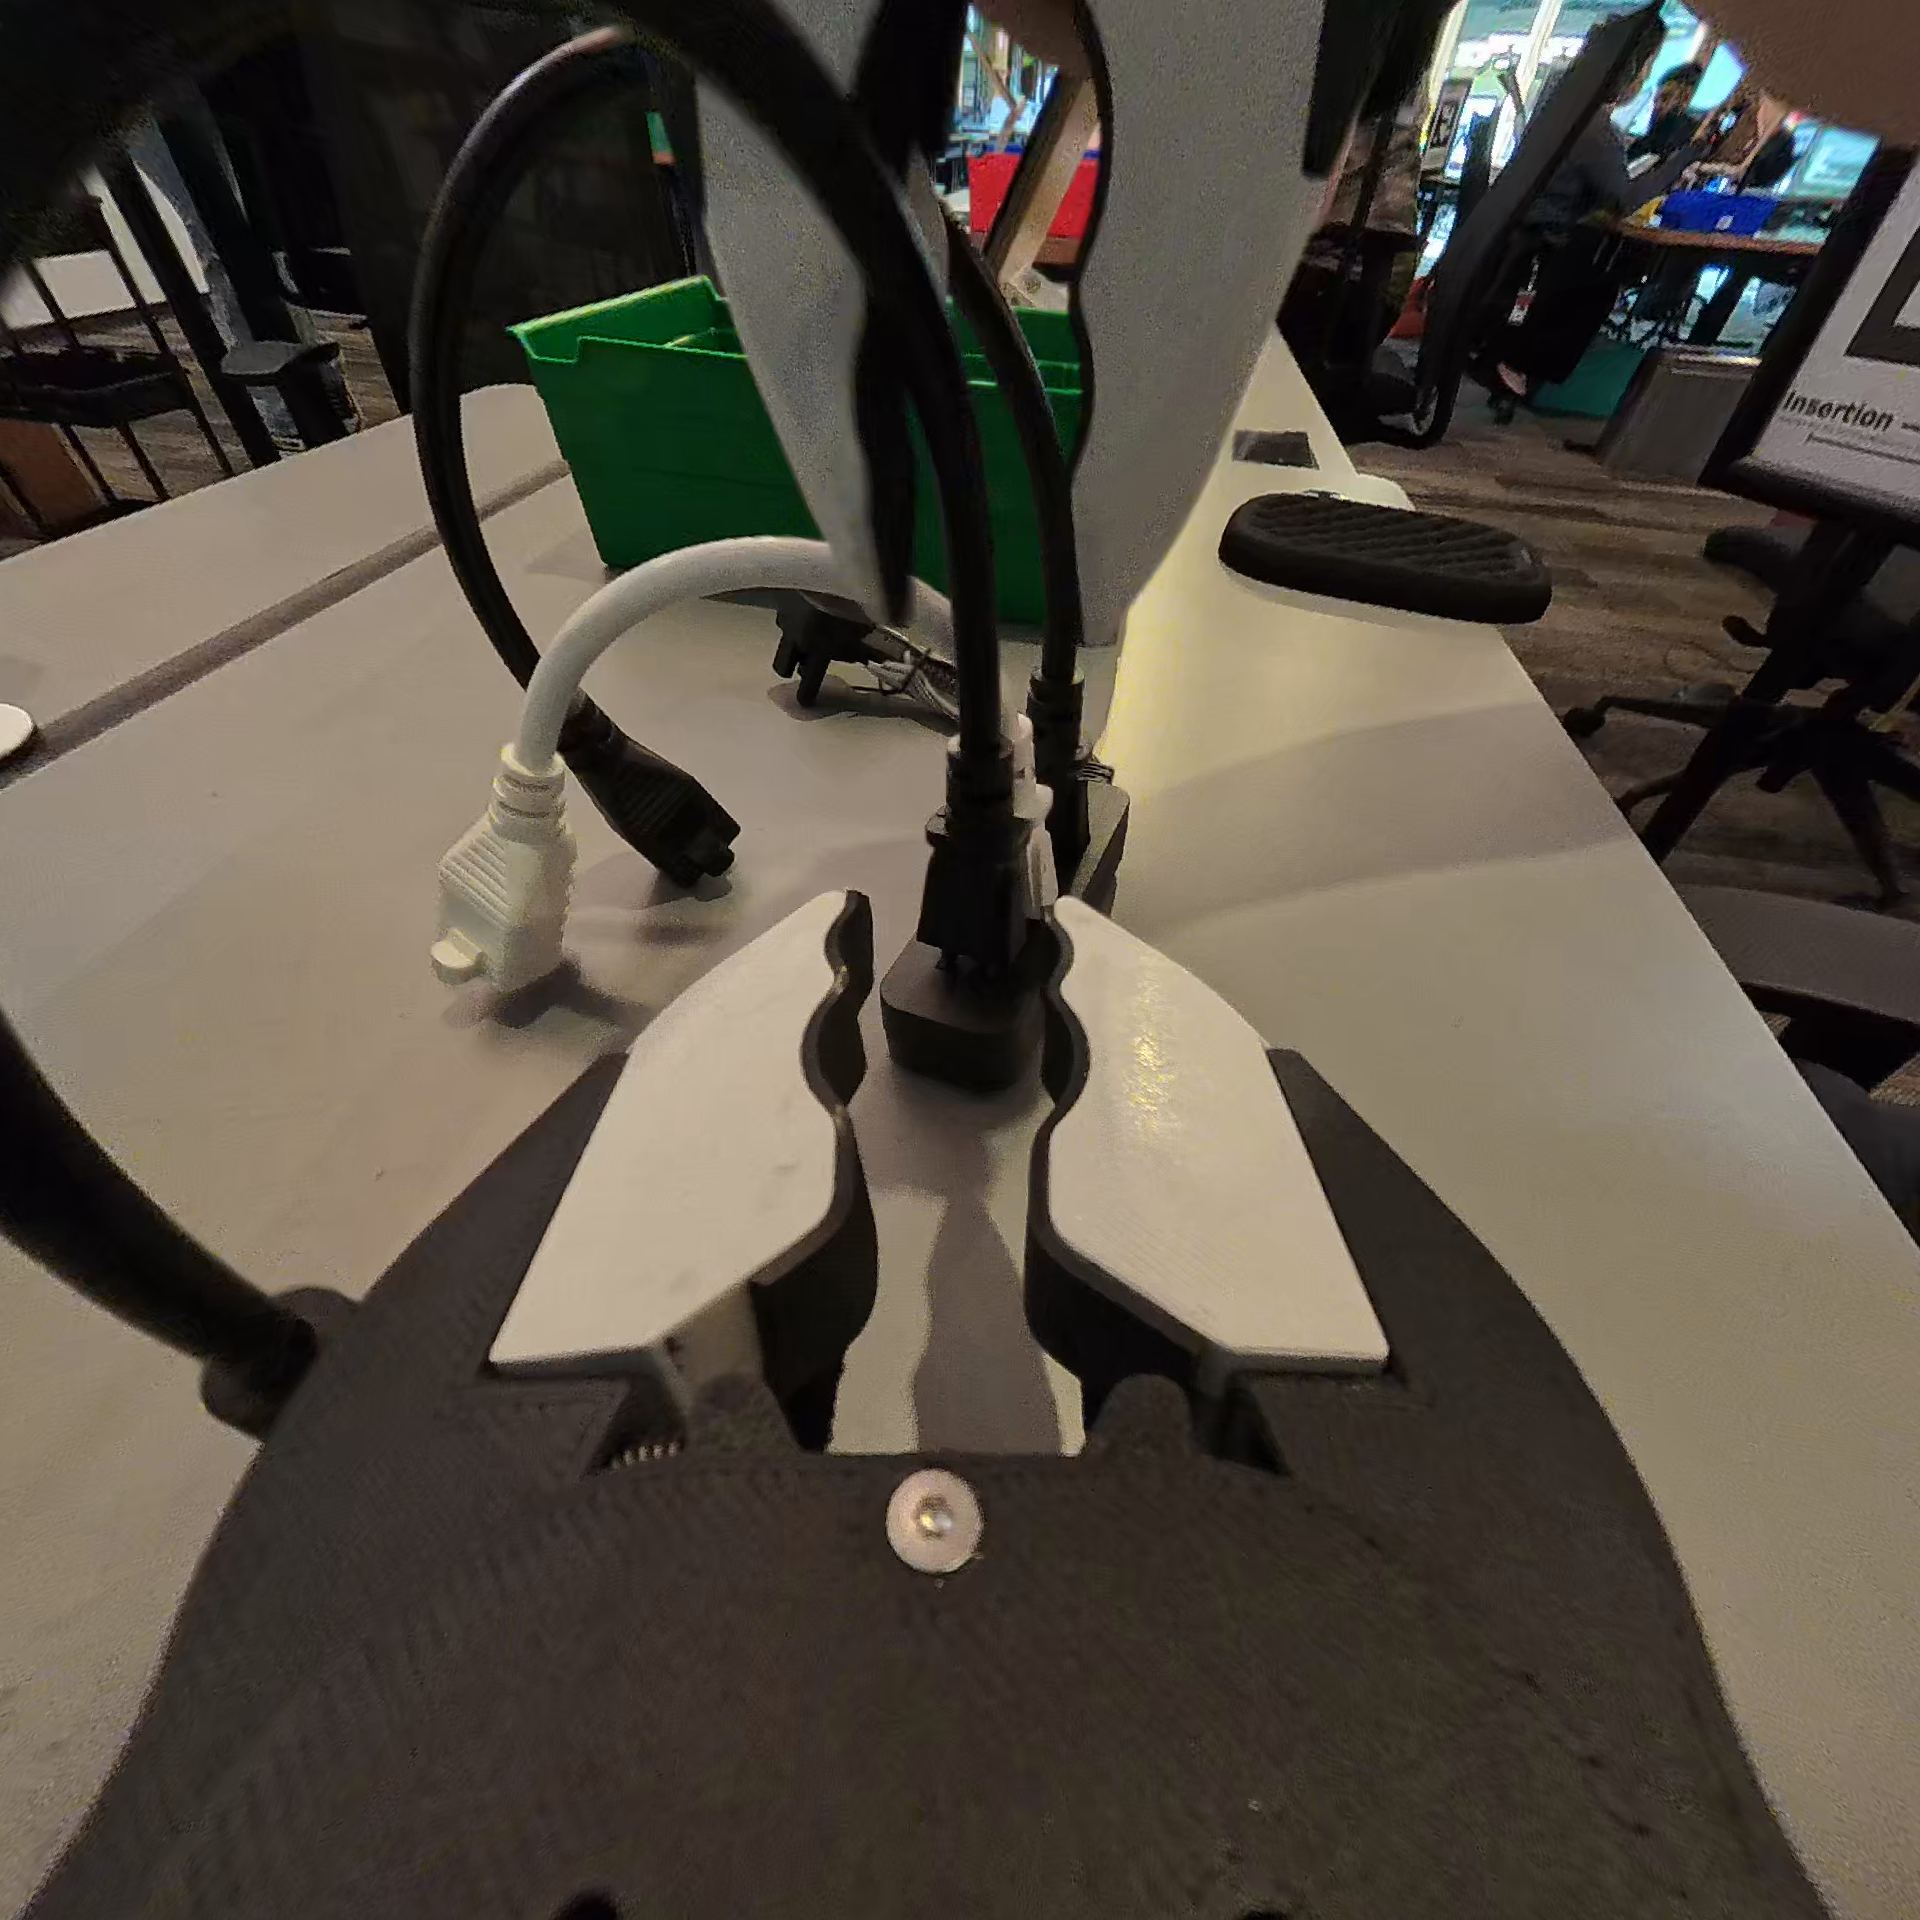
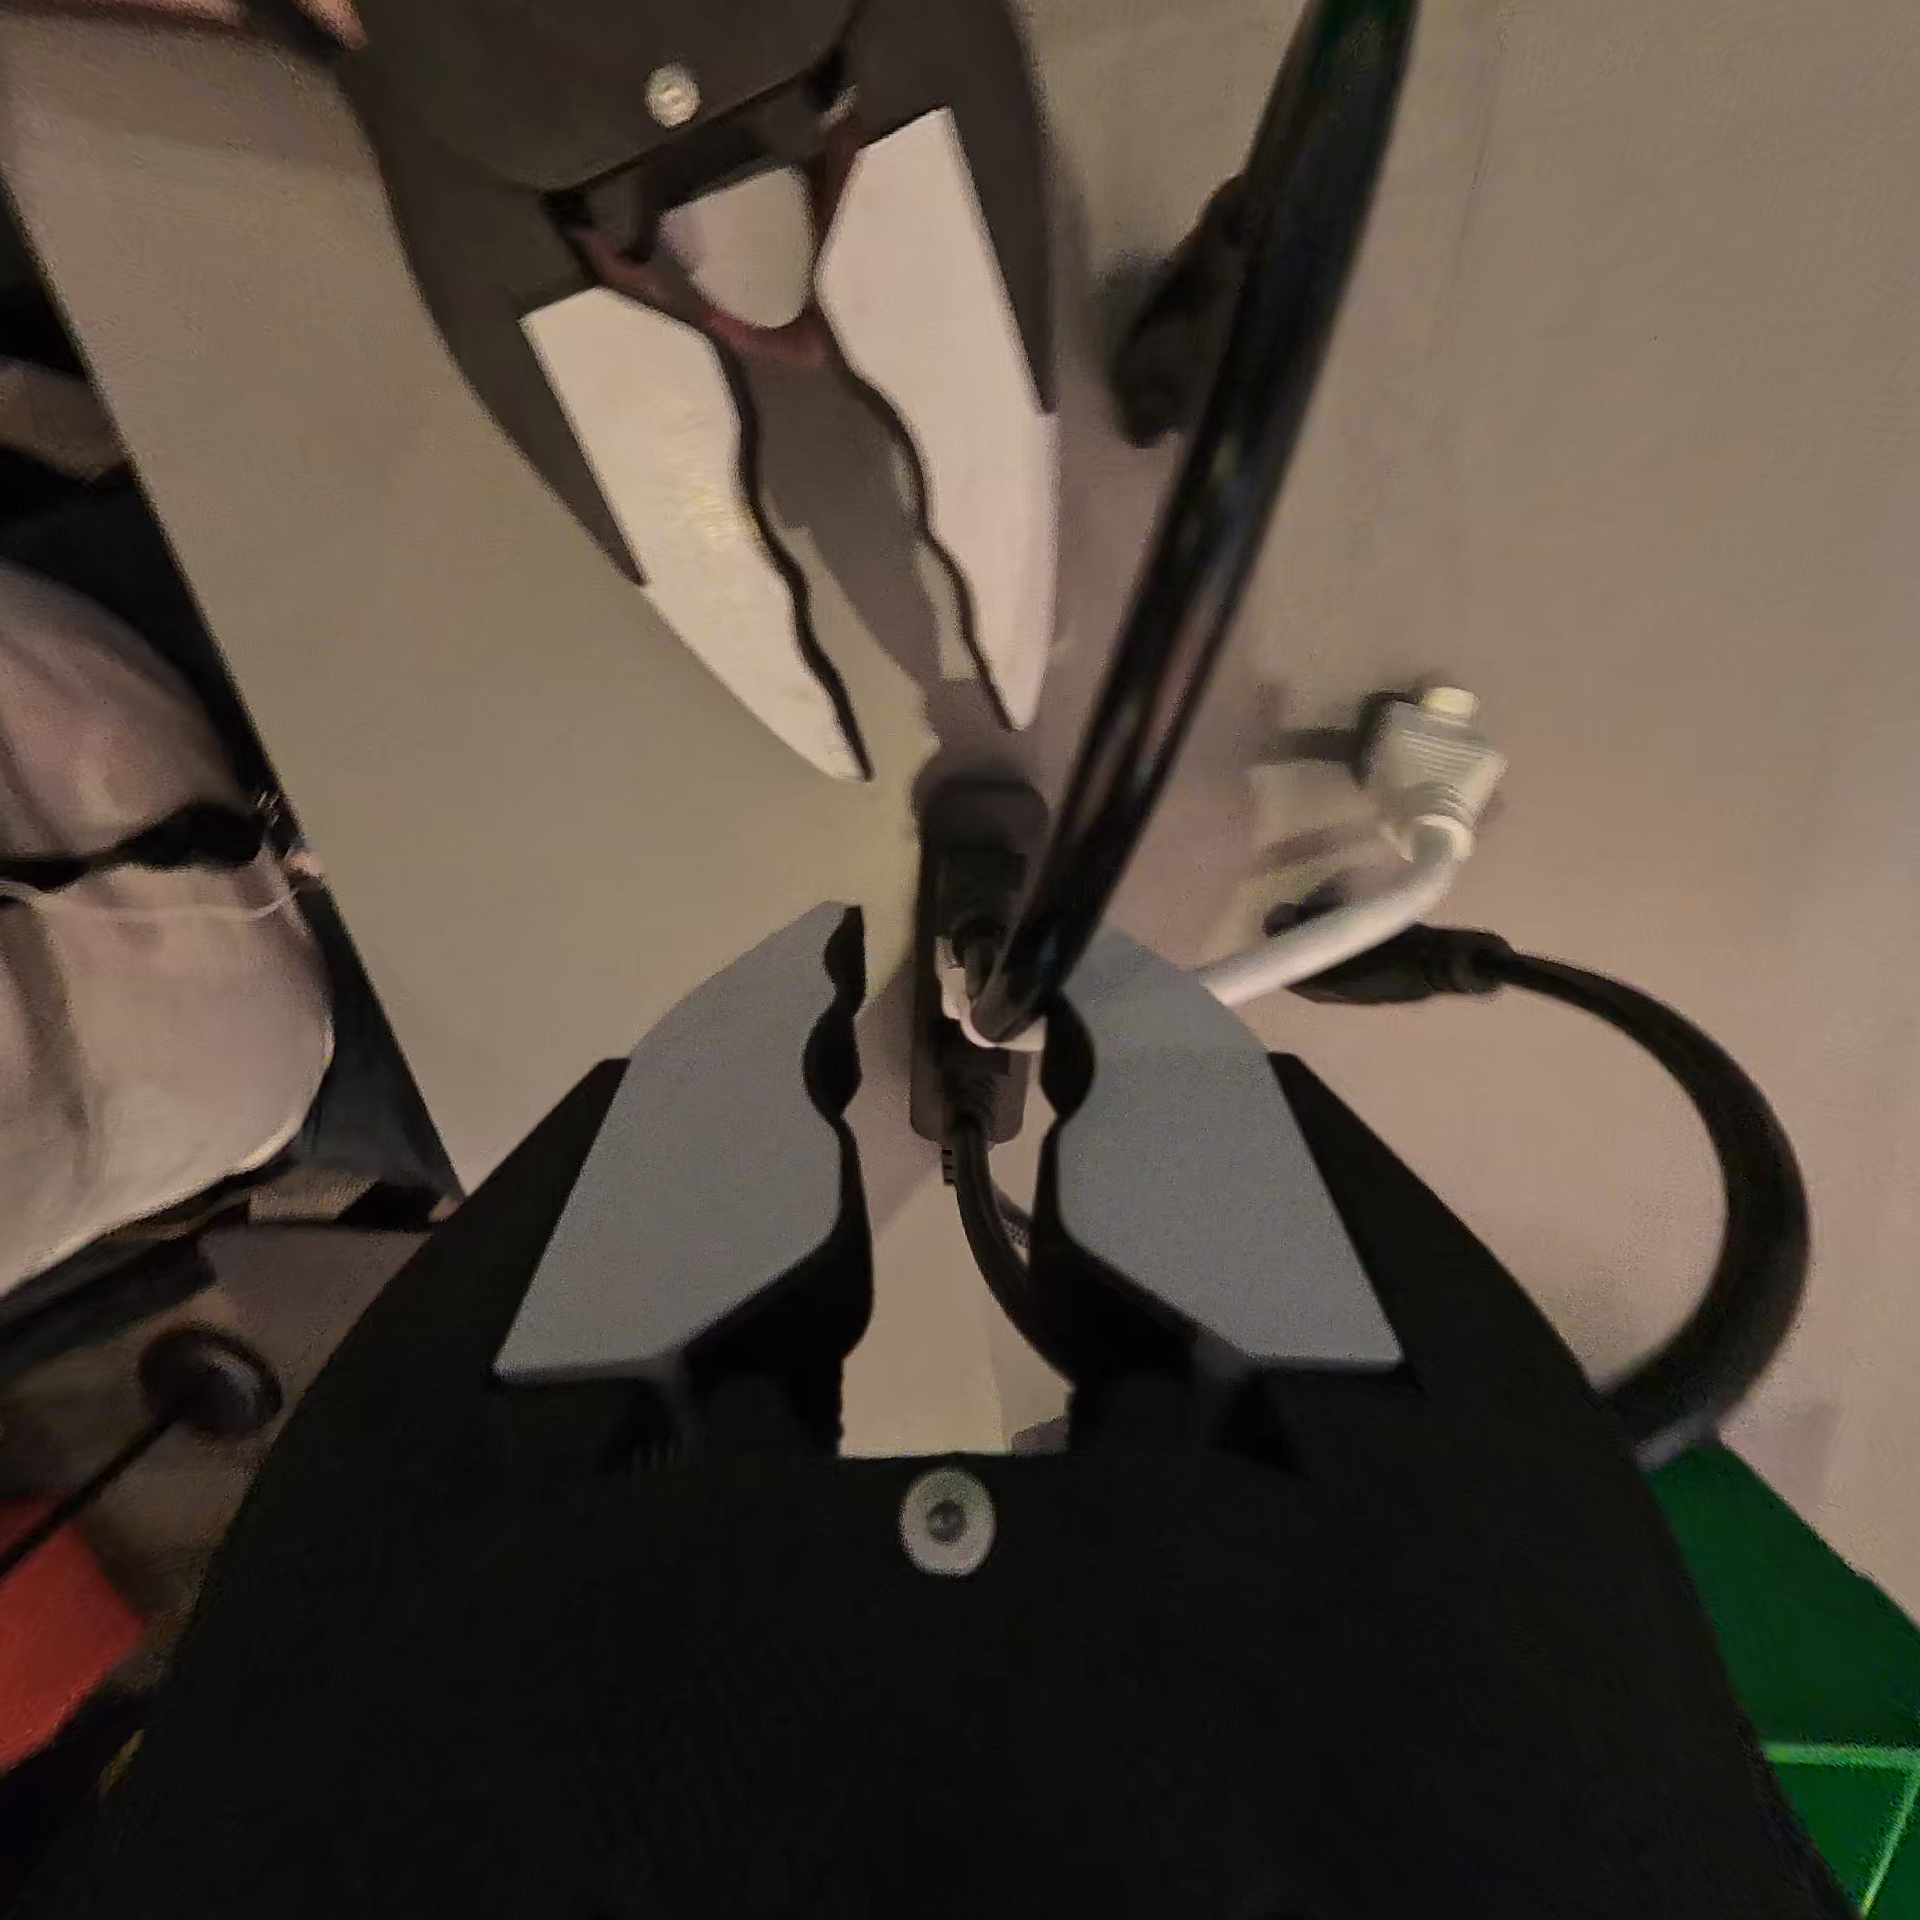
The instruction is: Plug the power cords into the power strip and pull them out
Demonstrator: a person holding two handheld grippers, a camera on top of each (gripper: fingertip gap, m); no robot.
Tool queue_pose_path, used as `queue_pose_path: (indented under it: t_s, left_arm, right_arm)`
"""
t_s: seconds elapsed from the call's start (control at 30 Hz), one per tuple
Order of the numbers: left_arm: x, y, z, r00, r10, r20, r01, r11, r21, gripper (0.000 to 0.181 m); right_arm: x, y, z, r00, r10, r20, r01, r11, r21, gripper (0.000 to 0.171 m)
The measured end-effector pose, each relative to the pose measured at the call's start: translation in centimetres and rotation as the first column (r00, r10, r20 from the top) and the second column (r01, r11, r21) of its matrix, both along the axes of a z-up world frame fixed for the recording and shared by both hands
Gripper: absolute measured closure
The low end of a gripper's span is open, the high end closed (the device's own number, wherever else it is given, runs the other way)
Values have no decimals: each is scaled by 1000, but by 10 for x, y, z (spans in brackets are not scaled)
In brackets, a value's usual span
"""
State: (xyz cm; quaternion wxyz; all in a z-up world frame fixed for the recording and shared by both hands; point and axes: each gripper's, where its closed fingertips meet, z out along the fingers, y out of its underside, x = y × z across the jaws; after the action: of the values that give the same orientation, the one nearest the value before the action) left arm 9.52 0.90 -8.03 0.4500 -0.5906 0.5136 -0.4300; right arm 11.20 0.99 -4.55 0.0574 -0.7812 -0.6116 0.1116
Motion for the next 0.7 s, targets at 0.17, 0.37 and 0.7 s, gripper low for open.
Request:
queue_pose_path:
  t_s: [0.17,0.37,0.7]
  left_arm:
    - [2,-2,-3,1000,-7,-23,7,1000,12,153]
    - [0,1,0,1000,0,2,0,1000,-6,154]
    - [1,-4,-3,999,-20,-25,21,1000,22,154]
  right_arm:
    - [11,-4,-30,978,67,198,-69,998,4,154]
    - [13,0,-31,962,37,270,-48,998,35,161]
    - [18,6,-31,955,13,296,-40,996,85,150]
